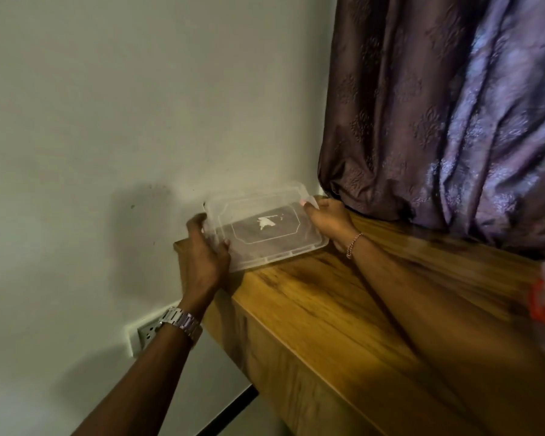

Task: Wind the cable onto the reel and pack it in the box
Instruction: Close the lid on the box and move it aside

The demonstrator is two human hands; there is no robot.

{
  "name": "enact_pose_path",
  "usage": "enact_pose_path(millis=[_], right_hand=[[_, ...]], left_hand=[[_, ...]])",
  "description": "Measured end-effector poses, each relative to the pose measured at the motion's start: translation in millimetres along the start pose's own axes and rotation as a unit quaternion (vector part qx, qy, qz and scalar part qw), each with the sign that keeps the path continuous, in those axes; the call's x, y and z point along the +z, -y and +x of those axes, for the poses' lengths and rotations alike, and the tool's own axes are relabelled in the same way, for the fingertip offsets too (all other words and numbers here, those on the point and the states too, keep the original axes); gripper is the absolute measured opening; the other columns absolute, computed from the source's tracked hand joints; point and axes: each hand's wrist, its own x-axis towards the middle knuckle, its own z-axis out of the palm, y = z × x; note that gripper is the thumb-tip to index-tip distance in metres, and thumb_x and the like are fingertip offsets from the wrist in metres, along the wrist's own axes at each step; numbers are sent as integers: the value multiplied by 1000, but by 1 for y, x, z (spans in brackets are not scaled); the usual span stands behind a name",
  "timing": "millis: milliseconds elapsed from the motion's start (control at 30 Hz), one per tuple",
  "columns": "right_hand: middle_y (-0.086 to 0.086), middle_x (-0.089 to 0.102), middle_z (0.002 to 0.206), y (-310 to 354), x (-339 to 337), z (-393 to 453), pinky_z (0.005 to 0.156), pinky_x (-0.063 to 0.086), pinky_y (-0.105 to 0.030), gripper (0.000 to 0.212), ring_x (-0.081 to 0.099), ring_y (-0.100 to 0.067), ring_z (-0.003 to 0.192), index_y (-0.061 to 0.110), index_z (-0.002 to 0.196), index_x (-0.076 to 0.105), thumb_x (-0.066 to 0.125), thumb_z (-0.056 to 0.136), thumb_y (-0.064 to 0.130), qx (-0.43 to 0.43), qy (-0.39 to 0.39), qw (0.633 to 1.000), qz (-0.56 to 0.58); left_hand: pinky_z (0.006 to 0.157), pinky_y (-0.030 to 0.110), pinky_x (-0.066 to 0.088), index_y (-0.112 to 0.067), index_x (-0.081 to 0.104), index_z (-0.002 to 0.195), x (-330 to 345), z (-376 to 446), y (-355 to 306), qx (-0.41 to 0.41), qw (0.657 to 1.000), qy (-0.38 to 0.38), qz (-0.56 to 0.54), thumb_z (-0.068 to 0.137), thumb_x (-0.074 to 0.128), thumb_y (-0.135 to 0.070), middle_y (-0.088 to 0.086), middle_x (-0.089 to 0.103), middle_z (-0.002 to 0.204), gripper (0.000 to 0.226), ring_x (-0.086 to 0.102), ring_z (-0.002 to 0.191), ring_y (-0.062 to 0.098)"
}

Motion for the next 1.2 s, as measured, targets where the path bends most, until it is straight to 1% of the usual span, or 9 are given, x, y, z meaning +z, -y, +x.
enact_pose_path(millis=[100,200,333,467,633,733,933,1100,1200], right_hand=[[-6,70,89,12,-35,-15,71,58,-37,50,67,-23,83,16,87,68,53,85,64,75,-25,992,101],[-12,66,119,22,-72,-33,92,53,-47,73,64,-30,106,11,122,62,35,89,70,107,-6,979,176],[1,44,60,31,-133,-62,43,26,-20,66,35,-7,44,17,88,60,21,91,70,111,-87,961,237],[1,51,51,34,-191,-88,48,26,-23,64,39,-10,43,14,74,57,25,93,65,102,-131,931,326],[-2,65,61,39,-260,-121,57,49,-27,45,59,-16,54,12,77,61,36,99,41,66,-201,896,390],[-4,65,70,41,-297,-143,53,48,-32,31,61,-20,59,11,84,59,49,96,38,37,-220,908,356],[5,62,63,30,-376,-198,56,46,-21,15,58,-8,58,16,77,67,61,90,17,-38,-231,931,279],[-10,68,85,10,-426,-243,62,53,-24,20,64,-16,69,0,102,63,49,94,12,113,-194,947,228],[-7,71,67,-2,-441,-260,48,51,-23,15,67,-15,56,-1,90,61,47,93,4,159,-228,953,123]], left_hand=[[89,20,50,-29,19,158,12,0,-19,8,994,52,-92,93,67,-2,8,42,158,86,55,123,17],[86,16,53,-20,37,154,33,-1,-46,-8,989,64,-133,94,67,-5,8,50,153,68,55,126,19],[97,50,58,-7,54,136,61,-9,-92,-103,942,118,-296,101,59,-32,13,65,130,42,65,115,31],[58,33,61,-8,73,95,79,-24,-146,-218,839,208,-453,103,38,-55,8,79,83,59,76,73,24],[72,34,61,-15,72,102,113,-40,-192,-210,791,280,-502,105,37,-49,4,80,88,49,76,79,21],[101,43,56,-7,65,118,135,-51,-223,-193,768,350,-501,102,40,-32,13,71,114,39,66,105,30],[85,36,47,-6,59,92,174,-92,-263,-180,710,519,-441,100,36,-18,19,62,100,27,61,89,27],[73,32,59,-2,53,128,204,-132,-283,-176,669,565,-449,96,36,-5,24,61,114,36,65,88,27],[69,33,59,-3,59,130,214,-154,-288,-130,708,568,-398,95,40,-1,21,64,113,40,64,92,30]])
